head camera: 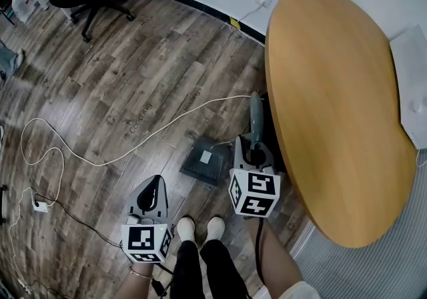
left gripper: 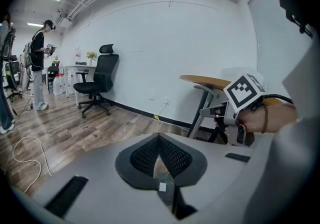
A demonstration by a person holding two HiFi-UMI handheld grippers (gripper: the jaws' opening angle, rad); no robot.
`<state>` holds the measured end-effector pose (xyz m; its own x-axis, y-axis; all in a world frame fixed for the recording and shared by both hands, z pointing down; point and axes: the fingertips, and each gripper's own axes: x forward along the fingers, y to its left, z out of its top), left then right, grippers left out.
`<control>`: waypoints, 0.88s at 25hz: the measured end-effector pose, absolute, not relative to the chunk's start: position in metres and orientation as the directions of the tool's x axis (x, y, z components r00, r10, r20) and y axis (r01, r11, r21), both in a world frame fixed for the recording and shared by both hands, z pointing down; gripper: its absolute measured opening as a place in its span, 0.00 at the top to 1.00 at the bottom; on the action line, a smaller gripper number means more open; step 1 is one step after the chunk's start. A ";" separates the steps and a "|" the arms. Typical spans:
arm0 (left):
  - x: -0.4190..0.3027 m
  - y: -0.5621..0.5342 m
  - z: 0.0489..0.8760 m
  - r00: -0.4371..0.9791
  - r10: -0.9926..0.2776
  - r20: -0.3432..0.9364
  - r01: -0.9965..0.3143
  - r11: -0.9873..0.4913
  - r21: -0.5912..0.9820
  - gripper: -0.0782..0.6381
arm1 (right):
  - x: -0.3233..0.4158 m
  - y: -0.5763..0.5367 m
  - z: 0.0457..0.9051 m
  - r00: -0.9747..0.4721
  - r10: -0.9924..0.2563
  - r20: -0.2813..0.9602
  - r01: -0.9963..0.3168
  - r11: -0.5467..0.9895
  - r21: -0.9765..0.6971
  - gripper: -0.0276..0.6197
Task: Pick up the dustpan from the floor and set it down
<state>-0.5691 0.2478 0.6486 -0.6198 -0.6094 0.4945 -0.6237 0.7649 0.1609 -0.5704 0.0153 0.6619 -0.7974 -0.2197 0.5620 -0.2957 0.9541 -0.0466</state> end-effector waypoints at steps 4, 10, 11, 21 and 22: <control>-0.567 0.245 0.652 -0.614 -0.610 0.501 -0.626 0.763 0.163 0.87 | -0.572 0.015 0.662 -0.808 -0.207 0.551 -0.283 0.958 -0.055 0.81; -0.564 0.237 0.656 -0.606 -0.613 0.507 -0.628 0.760 0.170 0.87 | -0.568 0.018 0.667 -0.811 -0.177 0.557 -0.269 0.959 -0.087 0.80; -0.564 0.237 0.655 -0.605 -0.614 0.507 -0.628 0.759 0.171 0.87 | -0.567 0.018 0.668 -0.810 -0.175 0.559 -0.269 0.959 -0.089 0.80; -0.560 0.234 0.644 -0.610 -0.611 0.504 -0.629 0.761 0.160 0.87 | -0.546 0.024 0.667 -0.794 -0.162 0.585 -0.273 0.956 -0.106 0.75; -0.560 0.234 0.642 -0.613 -0.611 0.501 -0.629 0.761 0.158 0.87 | -0.543 0.026 0.666 -0.792 -0.156 0.591 -0.272 0.956 -0.111 0.75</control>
<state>-0.5596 0.2337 0.6417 -0.6132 -0.6106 0.5012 -0.6288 0.7613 0.1581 -0.5433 0.0260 0.6655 -0.7918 -0.1560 0.5906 -0.2715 0.9560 -0.1115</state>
